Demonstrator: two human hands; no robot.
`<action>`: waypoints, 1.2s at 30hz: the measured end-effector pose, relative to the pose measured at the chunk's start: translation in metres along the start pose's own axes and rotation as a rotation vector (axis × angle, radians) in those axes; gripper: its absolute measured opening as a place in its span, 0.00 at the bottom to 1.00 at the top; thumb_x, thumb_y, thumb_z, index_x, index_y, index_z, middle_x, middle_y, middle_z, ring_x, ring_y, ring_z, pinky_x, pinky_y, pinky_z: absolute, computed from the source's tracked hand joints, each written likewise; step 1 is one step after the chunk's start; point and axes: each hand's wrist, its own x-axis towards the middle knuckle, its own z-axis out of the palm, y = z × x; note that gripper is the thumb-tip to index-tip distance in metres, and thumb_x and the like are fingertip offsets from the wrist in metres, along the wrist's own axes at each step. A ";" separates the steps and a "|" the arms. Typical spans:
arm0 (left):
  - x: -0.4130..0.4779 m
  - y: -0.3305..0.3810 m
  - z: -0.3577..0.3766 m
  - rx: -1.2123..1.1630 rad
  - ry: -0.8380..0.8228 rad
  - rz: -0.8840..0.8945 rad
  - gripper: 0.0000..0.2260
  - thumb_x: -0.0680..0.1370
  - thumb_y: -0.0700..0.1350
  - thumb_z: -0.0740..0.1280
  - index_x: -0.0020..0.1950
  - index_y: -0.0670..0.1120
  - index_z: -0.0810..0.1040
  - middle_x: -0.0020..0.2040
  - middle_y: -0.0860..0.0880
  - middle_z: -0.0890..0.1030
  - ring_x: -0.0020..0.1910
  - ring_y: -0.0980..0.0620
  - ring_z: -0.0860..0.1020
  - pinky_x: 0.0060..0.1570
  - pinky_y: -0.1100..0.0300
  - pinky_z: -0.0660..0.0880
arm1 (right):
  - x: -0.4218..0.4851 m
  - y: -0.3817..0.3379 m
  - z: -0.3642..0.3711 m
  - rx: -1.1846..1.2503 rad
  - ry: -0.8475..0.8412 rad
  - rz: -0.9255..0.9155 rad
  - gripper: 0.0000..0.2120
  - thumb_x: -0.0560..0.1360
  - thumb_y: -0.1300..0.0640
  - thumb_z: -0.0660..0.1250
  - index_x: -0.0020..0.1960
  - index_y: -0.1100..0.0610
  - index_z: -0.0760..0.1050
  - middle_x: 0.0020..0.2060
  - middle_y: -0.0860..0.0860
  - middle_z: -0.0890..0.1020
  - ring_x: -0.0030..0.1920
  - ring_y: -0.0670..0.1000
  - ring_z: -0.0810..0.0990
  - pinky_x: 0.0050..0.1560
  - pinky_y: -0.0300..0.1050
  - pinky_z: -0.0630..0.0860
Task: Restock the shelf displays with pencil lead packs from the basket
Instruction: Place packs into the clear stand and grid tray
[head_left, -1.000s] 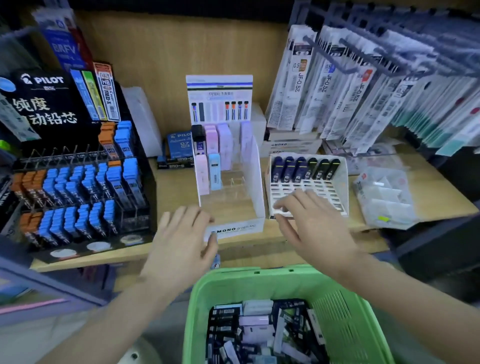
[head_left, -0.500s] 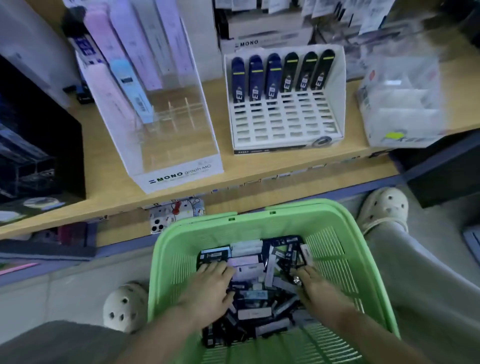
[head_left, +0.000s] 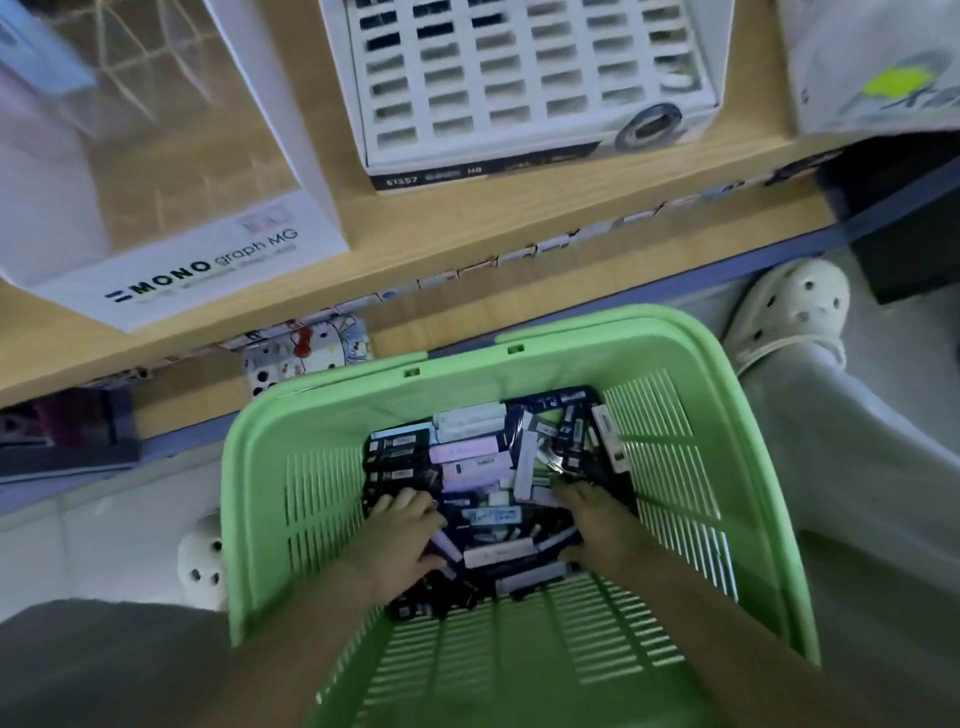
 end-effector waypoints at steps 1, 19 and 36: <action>0.000 0.001 -0.001 0.004 0.033 0.017 0.19 0.78 0.56 0.63 0.66 0.50 0.72 0.62 0.50 0.70 0.64 0.48 0.65 0.58 0.56 0.62 | 0.002 0.000 0.002 0.001 0.003 0.021 0.40 0.72 0.56 0.72 0.76 0.54 0.53 0.68 0.55 0.65 0.67 0.56 0.67 0.66 0.47 0.67; 0.012 0.047 -0.028 -1.209 0.186 -0.419 0.07 0.82 0.34 0.49 0.60 0.42 0.58 0.48 0.42 0.70 0.37 0.52 0.71 0.39 0.62 0.71 | -0.022 -0.032 -0.055 0.503 0.268 0.158 0.22 0.74 0.52 0.69 0.63 0.57 0.66 0.50 0.51 0.80 0.47 0.53 0.80 0.47 0.52 0.79; -0.026 0.069 -0.058 -1.567 0.015 -0.278 0.34 0.77 0.60 0.63 0.77 0.49 0.53 0.76 0.51 0.58 0.74 0.50 0.60 0.70 0.55 0.59 | -0.044 -0.103 -0.049 0.876 0.324 0.045 0.13 0.80 0.58 0.60 0.61 0.63 0.75 0.38 0.52 0.82 0.34 0.45 0.82 0.37 0.34 0.78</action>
